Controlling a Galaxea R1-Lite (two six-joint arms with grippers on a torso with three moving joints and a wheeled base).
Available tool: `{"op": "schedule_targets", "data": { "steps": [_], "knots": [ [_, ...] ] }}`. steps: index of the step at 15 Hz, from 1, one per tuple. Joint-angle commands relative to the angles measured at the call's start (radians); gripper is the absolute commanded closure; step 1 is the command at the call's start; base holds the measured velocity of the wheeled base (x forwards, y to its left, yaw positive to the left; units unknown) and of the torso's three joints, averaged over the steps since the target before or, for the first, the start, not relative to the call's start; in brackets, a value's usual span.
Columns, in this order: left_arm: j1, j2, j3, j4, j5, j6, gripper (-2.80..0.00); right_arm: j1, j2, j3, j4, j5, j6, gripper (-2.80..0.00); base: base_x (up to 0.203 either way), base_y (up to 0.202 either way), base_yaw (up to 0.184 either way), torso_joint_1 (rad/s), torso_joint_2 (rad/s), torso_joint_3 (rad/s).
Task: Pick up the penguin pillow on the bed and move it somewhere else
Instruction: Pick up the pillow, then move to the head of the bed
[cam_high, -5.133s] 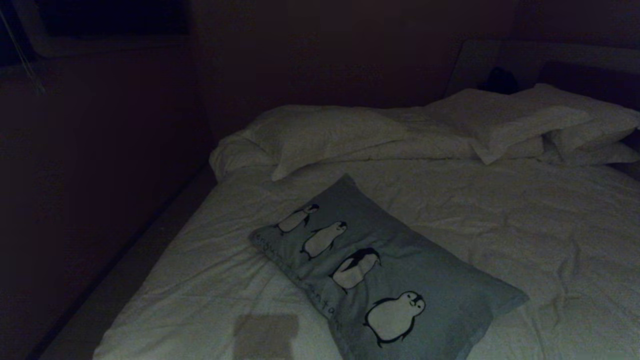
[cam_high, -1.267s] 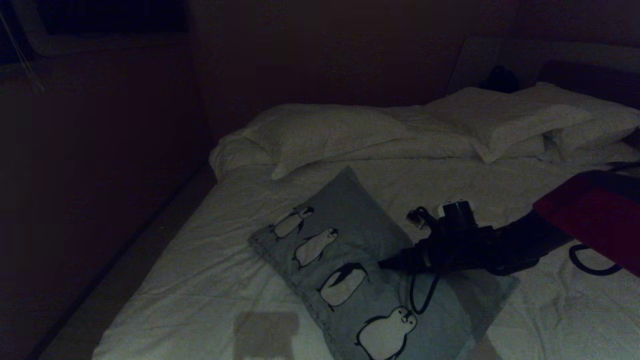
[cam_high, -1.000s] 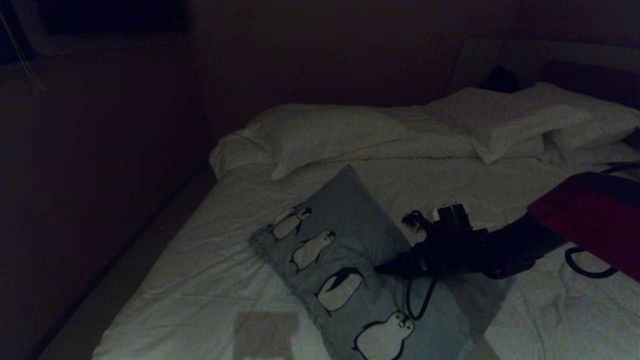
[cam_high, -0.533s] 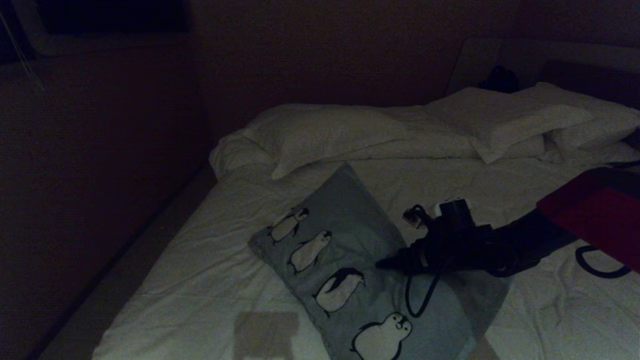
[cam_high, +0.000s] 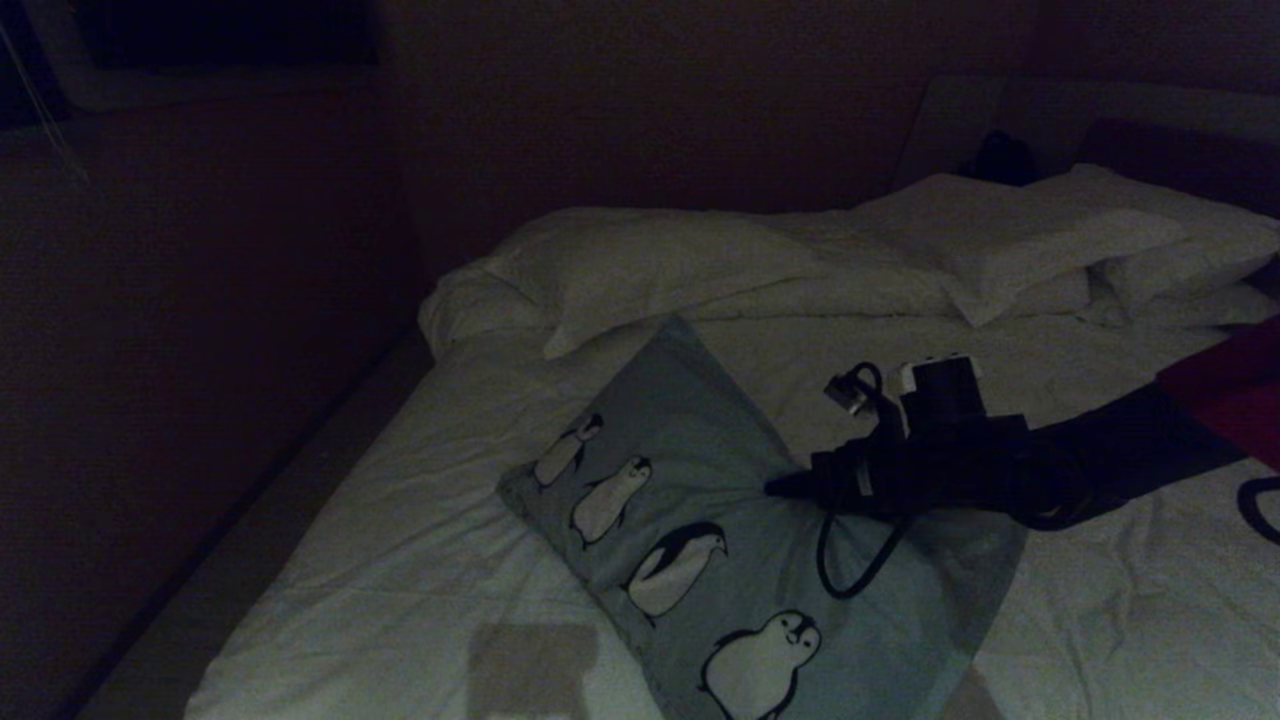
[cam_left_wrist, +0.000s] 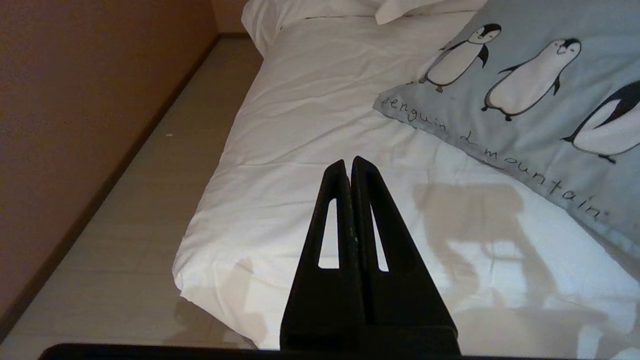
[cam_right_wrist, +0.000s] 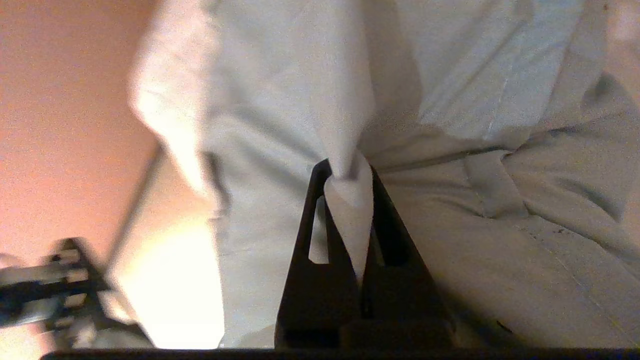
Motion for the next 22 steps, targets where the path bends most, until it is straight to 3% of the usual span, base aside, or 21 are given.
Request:
{"op": "schedule_targets", "data": {
  "steps": [1, 9, 17, 22],
  "knots": [
    [0.0, 0.0, 0.0, 0.0, 0.0, 0.0, 0.0, -0.014, -0.07, -0.001, -0.005, 0.076, 0.064, 0.0, 0.0, 0.0, 0.0, 0.0, 0.0, 0.0],
    [0.0, 0.0, 0.0, 0.0, 0.0, 0.0, 0.0, -0.163, -0.268, -0.042, -0.008, 0.155, 0.226, 0.0, 0.0, 0.0, 0.0, 0.0, 0.0, 0.0],
    [-0.001, 0.0, 0.0, 0.0, 0.0, 0.0, 0.0, -0.386, -0.351, -0.14, -0.009, 0.211, 0.371, 0.0, 0.0, 0.0, 0.0, 0.0, 0.0, 0.0],
    [0.0, 0.0, 0.0, 0.0, 0.0, 0.0, 0.0, -0.512, -0.372, -0.18, -0.01, 0.206, 0.404, 0.0, 0.0, 0.0, 0.0, 0.0, 0.0, 0.0]
  ]
}}
